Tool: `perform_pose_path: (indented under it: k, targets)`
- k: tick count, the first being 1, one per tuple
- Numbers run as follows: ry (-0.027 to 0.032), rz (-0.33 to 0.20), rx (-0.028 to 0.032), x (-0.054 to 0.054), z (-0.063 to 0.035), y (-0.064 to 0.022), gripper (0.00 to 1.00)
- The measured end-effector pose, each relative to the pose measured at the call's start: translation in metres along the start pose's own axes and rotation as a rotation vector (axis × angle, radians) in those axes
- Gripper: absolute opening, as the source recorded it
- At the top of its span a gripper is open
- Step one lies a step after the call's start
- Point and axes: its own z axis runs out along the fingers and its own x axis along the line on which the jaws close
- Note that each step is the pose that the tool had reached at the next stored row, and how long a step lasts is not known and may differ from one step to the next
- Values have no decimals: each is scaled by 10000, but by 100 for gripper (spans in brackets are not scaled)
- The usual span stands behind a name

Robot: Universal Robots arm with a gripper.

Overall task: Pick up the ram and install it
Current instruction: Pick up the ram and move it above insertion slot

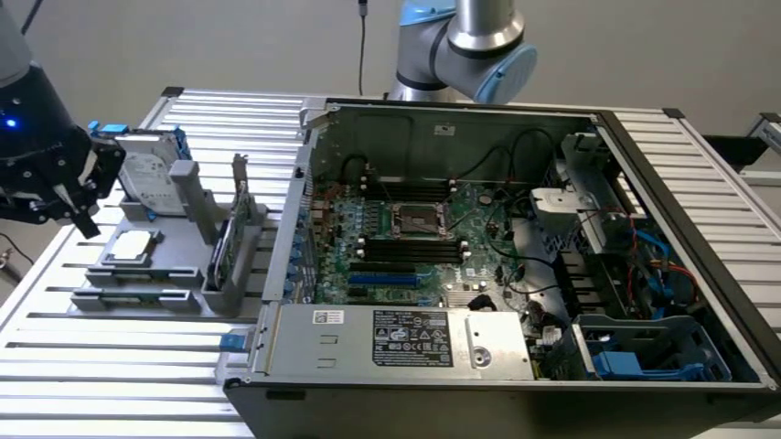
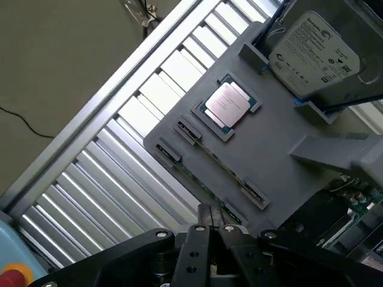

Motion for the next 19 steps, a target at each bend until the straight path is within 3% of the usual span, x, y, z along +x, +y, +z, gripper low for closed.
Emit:
perform_pose_path:
  k: [19]
  targets:
    - [99,-3458,84,-1,49,-1,11]
